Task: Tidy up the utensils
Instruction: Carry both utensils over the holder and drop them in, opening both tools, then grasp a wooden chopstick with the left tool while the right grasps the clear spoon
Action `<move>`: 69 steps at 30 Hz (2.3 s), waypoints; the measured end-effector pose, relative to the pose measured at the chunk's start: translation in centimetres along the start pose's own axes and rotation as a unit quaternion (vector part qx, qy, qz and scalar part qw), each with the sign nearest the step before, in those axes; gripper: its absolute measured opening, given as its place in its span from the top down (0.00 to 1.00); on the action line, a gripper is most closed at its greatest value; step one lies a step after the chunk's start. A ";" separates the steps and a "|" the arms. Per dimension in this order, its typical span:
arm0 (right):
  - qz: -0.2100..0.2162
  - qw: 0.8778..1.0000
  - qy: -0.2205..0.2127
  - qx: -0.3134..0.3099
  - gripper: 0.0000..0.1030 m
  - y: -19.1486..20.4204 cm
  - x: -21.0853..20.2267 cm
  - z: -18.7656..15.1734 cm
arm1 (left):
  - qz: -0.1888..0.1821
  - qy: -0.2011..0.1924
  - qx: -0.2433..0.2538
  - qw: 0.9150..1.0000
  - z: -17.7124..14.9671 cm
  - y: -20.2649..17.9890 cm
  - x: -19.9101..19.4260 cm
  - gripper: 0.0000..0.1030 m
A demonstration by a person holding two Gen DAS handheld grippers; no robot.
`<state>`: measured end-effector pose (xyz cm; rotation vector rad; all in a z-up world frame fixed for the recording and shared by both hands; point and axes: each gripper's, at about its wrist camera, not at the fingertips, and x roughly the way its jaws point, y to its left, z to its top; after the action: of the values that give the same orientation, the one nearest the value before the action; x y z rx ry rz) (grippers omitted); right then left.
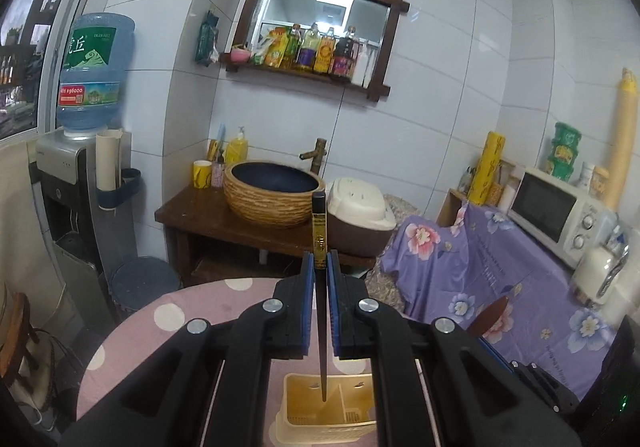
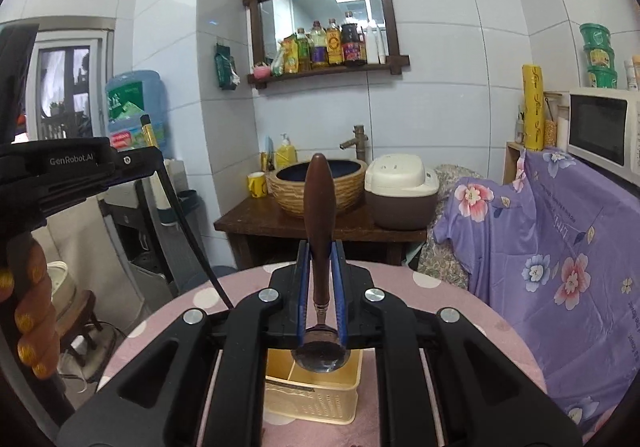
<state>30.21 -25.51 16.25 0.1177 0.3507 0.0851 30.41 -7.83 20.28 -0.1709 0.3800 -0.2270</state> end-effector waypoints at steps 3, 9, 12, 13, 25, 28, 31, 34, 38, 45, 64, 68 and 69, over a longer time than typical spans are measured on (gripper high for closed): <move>-0.002 1.000 0.019 0.000 0.89 -0.3 2.1 -2.2 | 0.007 0.025 0.002 1.000 -2.7 0.2 2.4 0.92; -0.005 0.998 0.063 0.003 0.89 -0.7 5.0 -6.1 | 0.006 0.080 -0.009 0.997 -7.1 1.7 5.4 0.92; -0.005 0.997 0.078 -0.002 0.88 -0.6 5.7 -7.5 | 0.003 0.100 -0.003 0.995 -8.7 1.8 6.1 0.92; -0.006 0.997 0.082 -0.003 0.88 -0.6 5.9 -7.9 | 0.003 0.106 -0.001 0.994 -9.2 1.9 6.3 0.92; -0.002 0.998 0.050 -0.022 0.61 -0.6 4.4 -9.4 | -0.013 0.098 0.013 0.995 -9.9 2.3 4.6 0.49; -0.002 0.999 0.040 -0.036 0.61 -0.3 2.4 -9.5 | -0.012 0.087 0.008 0.996 -9.8 2.9 2.9 0.40; -0.003 0.998 0.049 -0.039 0.60 -0.1 0.2 -10.5 | 0.012 0.102 0.023 0.994 -10.5 4.0 1.4 0.35; 0.000 0.997 0.073 -0.035 0.60 -0.3 -1.5 -12.1 | 0.035 0.120 0.031 0.992 -12.6 5.7 -0.1 0.35; -0.007 0.994 0.101 -0.038 0.60 -0.3 -3.4 -15.0 | 0.058 0.169 0.046 0.983 -17.2 7.8 -1.1 0.48; -0.008 0.992 0.125 -0.002 0.60 -1.0 -6.2 -19.5 | 0.053 0.256 0.052 0.964 -24.8 8.1 -0.2 0.67; 0.019 0.981 0.189 -0.033 0.60 -1.1 -3.5 -20.9 | 0.050 0.272 0.084 0.957 -27.6 6.0 2.8 0.75; 0.065 0.969 0.233 -0.051 0.60 -1.1 0.1 -21.1 | 0.047 0.275 0.081 0.957 -27.4 5.9 3.4 0.75; 0.080 0.964 0.245 -0.061 0.60 -0.9 1.0 -21.1 | 0.045 0.278 0.080 0.956 -27.3 6.0 3.5 0.75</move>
<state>23.88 -24.19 -3.90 0.0005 0.8291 0.2978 24.16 -6.32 -7.16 0.0766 0.9237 -0.2132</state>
